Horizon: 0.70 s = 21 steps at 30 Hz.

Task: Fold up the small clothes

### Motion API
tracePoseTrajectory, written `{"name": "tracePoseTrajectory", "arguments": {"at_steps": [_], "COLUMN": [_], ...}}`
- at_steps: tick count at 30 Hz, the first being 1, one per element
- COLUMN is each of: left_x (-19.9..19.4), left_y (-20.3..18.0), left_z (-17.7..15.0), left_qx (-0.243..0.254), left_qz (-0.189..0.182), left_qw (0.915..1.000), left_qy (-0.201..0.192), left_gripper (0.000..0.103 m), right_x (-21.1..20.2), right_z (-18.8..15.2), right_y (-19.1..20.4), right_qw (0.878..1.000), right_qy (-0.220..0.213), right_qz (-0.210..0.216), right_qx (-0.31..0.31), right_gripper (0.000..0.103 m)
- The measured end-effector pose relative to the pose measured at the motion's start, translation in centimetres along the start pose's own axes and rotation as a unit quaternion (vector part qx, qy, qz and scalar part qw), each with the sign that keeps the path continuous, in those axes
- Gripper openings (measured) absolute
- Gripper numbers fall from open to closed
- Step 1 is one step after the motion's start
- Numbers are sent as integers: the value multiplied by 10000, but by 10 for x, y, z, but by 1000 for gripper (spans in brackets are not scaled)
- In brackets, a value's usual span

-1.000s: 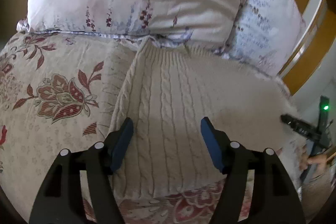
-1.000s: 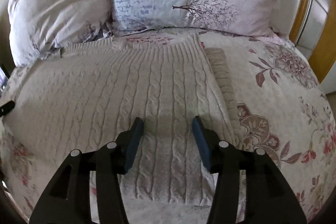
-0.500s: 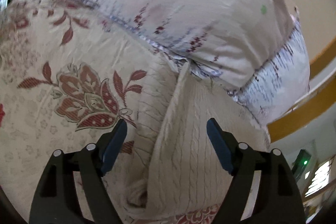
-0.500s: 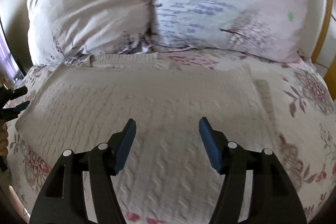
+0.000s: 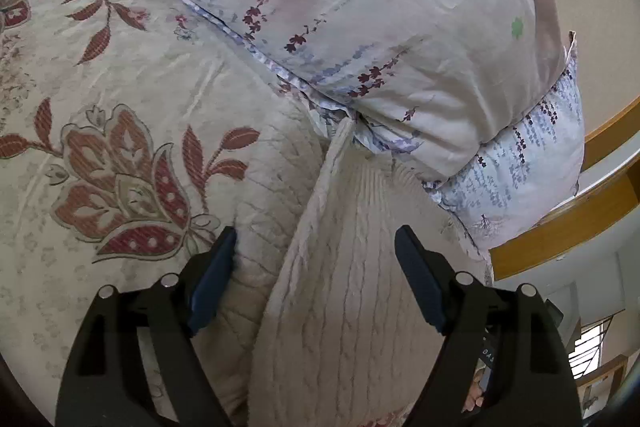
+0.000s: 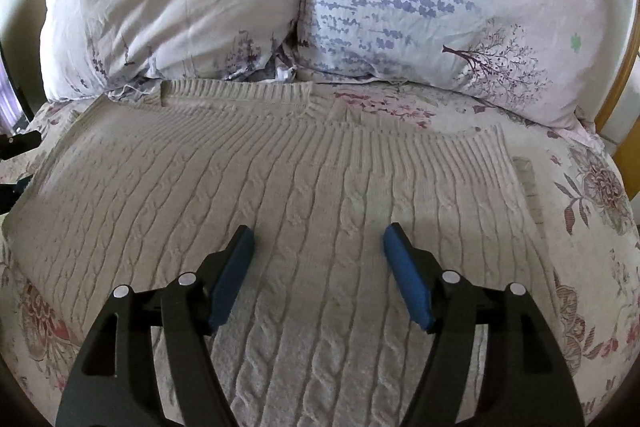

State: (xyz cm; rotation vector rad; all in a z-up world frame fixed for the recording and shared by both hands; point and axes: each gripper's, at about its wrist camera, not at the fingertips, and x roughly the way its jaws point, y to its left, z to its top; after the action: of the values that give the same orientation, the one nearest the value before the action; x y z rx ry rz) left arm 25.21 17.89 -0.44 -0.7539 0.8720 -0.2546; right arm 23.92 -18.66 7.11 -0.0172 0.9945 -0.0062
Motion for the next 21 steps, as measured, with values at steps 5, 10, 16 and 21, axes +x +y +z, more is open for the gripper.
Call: {"name": "tracePoseTrajectory", "arguments": {"at_steps": [5,10,16,21], "left_x": [3,6,8,0], "left_y": [1,7,6,-20], "left_z": [-1,-4,-5,-2], "left_qx": [-158,-382,-375,-212], "left_qz": [-132,-194,-119,-517], "left_qw": [9998,9990,9990,9984], "left_qy": [58,160,227,89], "left_gripper": [69,47,23,19], "right_x": [1,1,1,1], "right_z": [1,1,1,1], "right_y": [0,0,2,2], "right_qw": [10000,10000,10000,10000], "right_qy": [-15,-21,-29,-30], "right_qz": [19,16,8,-1], "right_qx": [-7,3,-3,4], "right_gripper": [70,71,71,71]}}
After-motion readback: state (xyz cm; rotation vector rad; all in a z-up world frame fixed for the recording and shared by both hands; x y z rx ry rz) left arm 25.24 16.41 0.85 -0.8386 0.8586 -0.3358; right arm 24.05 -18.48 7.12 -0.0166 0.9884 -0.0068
